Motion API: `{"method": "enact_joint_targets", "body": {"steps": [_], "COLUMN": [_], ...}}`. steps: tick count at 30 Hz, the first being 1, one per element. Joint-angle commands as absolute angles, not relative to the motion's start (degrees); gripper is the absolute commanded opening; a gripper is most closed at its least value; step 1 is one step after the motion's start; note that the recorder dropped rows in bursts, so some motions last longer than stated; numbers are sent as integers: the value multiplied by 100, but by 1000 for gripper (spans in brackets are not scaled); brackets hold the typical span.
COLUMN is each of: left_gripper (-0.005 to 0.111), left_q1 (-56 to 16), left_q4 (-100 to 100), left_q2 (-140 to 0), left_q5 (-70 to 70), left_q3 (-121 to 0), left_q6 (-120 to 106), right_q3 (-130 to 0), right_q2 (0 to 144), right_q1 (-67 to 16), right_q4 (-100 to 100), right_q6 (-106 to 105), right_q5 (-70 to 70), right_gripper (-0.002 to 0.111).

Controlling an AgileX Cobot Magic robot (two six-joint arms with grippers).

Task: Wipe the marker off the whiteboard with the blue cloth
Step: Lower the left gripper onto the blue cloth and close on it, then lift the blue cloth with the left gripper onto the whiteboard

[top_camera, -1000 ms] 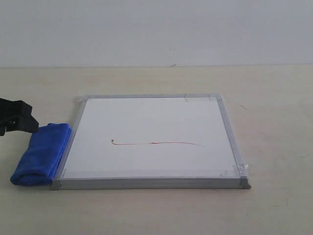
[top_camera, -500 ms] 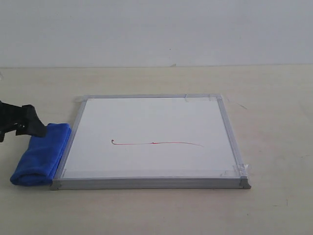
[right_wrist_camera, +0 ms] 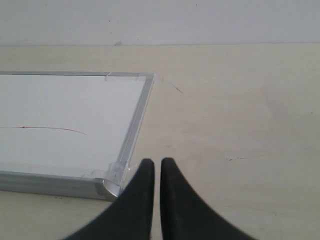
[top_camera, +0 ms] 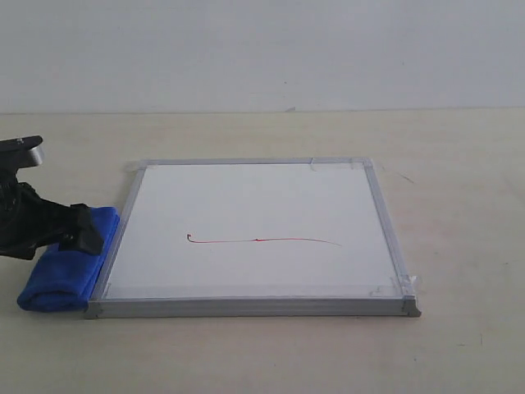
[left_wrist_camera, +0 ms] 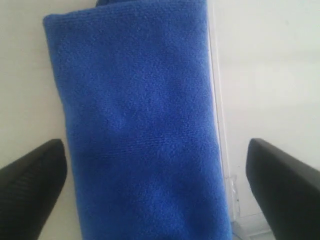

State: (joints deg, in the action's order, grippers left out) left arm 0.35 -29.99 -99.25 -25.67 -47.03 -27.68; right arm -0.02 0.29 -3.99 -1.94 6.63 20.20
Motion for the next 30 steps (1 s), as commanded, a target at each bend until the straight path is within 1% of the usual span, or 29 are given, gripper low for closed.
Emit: {"method": "enact_joint_targets", "body": {"steps": [1, 9, 30], "left_gripper": [90, 90, 90], "left_q1": [-2, -2, -2], "left_q4": [-3054, -3054, -3108], "left_q2": [-10098, -10364, -10376], "left_q5": [-2488, -2328, -2182], "left_q3": [-4727, -4740, -4738], "left_q6": [-2808, -2808, -2784], "right_q3": [0, 0, 0], "right_q2": [0, 0, 0], "right_q1": [-371, -371, -371], "right_q4": [-203, -203, -203], "right_q6": [645, 645, 645], "right_q5": [1973, 1973, 1973], "right_gripper": [1, 1, 1]}}
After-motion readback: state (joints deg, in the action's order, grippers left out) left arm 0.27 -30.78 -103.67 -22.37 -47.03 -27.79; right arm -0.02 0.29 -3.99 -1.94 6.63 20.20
